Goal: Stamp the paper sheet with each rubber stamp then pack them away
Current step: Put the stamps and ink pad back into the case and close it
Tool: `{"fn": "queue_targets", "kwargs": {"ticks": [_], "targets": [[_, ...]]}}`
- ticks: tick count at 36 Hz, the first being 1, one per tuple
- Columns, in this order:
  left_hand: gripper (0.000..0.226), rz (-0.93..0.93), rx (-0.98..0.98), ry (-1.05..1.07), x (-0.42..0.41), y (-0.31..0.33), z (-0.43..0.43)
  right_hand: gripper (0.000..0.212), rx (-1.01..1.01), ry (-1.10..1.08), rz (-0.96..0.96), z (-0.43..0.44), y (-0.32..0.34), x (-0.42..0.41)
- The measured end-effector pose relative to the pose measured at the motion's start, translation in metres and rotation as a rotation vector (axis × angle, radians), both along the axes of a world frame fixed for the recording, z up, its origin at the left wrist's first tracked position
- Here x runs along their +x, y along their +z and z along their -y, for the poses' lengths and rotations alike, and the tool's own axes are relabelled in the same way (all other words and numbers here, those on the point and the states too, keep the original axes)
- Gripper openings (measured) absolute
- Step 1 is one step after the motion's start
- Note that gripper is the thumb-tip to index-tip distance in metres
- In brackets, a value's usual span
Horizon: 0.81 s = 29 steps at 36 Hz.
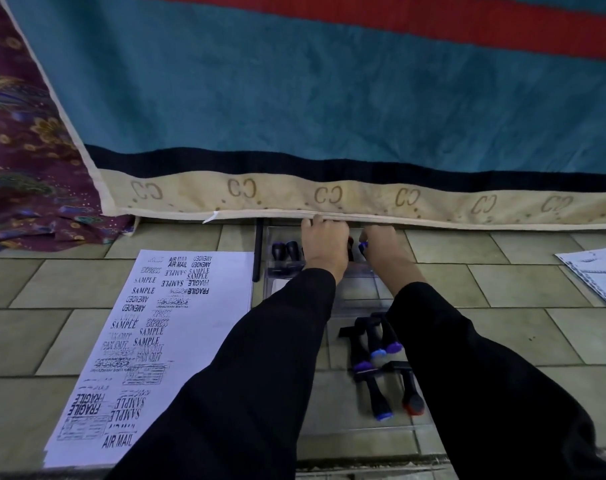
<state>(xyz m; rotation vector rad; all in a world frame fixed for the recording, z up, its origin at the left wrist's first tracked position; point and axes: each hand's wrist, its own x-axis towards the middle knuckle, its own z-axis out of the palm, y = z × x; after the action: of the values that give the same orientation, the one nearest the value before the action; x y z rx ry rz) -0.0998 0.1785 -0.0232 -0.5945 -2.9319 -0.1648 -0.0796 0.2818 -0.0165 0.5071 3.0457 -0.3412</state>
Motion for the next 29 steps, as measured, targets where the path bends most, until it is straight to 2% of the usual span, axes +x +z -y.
{"fn": "queue_targets", "kwargs": {"ticks": [8,16,21,26,29], "targets": [[0.015,-0.007,0.087,-0.049,-0.002,-0.008,0.007,0.023,-0.006,0.001,0.002,-0.002,-0.002,-0.001],[0.025,-0.007,0.280,-0.095,0.001,-0.010,0.019,0.024,-0.147,-0.093,-0.050,-0.001,-0.003,0.005],[0.029,-0.063,0.435,-0.245,0.019,-0.006,0.028,0.033,-0.215,-0.091,-0.182,-0.003,0.005,0.018],[0.029,-0.034,0.531,-0.388,0.051,-0.004,0.041,0.017,-0.236,0.008,-0.365,0.003,0.010,0.066],[0.027,0.053,0.516,-0.505,0.072,-0.009,0.056,0.012,-0.224,0.079,-0.308,0.004,0.005,0.100]]}}
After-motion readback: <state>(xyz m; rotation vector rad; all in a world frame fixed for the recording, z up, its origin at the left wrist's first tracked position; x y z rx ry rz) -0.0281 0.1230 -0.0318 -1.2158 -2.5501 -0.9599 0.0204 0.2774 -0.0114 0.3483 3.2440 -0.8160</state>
